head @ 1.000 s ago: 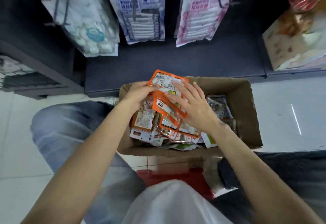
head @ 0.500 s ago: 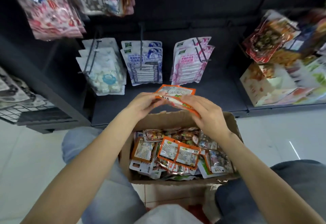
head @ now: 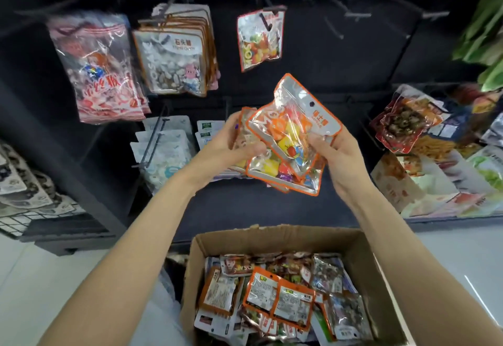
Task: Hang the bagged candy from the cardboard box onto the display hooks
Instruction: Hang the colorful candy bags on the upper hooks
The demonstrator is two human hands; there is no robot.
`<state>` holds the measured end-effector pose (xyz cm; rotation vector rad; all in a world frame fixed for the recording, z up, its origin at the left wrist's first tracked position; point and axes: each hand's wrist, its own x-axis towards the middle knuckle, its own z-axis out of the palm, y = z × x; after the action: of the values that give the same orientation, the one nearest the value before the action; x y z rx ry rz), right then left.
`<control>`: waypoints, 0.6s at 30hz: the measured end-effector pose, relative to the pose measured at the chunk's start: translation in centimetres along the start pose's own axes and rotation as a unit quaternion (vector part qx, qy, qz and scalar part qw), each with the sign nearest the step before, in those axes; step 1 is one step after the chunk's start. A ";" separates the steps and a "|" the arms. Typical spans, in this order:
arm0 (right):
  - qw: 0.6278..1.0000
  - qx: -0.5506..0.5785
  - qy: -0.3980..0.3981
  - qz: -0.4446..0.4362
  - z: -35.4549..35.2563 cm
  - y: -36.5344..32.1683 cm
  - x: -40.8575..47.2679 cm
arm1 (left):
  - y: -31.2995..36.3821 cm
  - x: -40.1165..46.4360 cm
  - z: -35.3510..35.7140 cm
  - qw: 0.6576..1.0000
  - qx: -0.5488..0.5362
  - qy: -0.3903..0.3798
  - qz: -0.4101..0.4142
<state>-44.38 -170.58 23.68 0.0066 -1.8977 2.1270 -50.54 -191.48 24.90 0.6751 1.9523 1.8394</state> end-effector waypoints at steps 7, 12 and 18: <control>0.995 -0.050 0.065 -0.055 1.5 -1.4 3.0 | 0.9 2.4 0.0 0.988 0.123 0.089 0.036; 0.994 -0.071 0.074 -0.032 2.3 -0.6 3.4 | 0.4 1.7 -0.4 0.982 0.133 0.128 0.040; 0.986 0.004 0.164 0.002 -0.2 -1.0 2.6 | -0.1 1.0 -0.8 0.953 0.179 0.243 0.018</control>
<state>-46.58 -169.77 25.13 -0.3255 -1.6960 1.9930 -51.86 -191.60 24.92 0.3729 2.6490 1.8129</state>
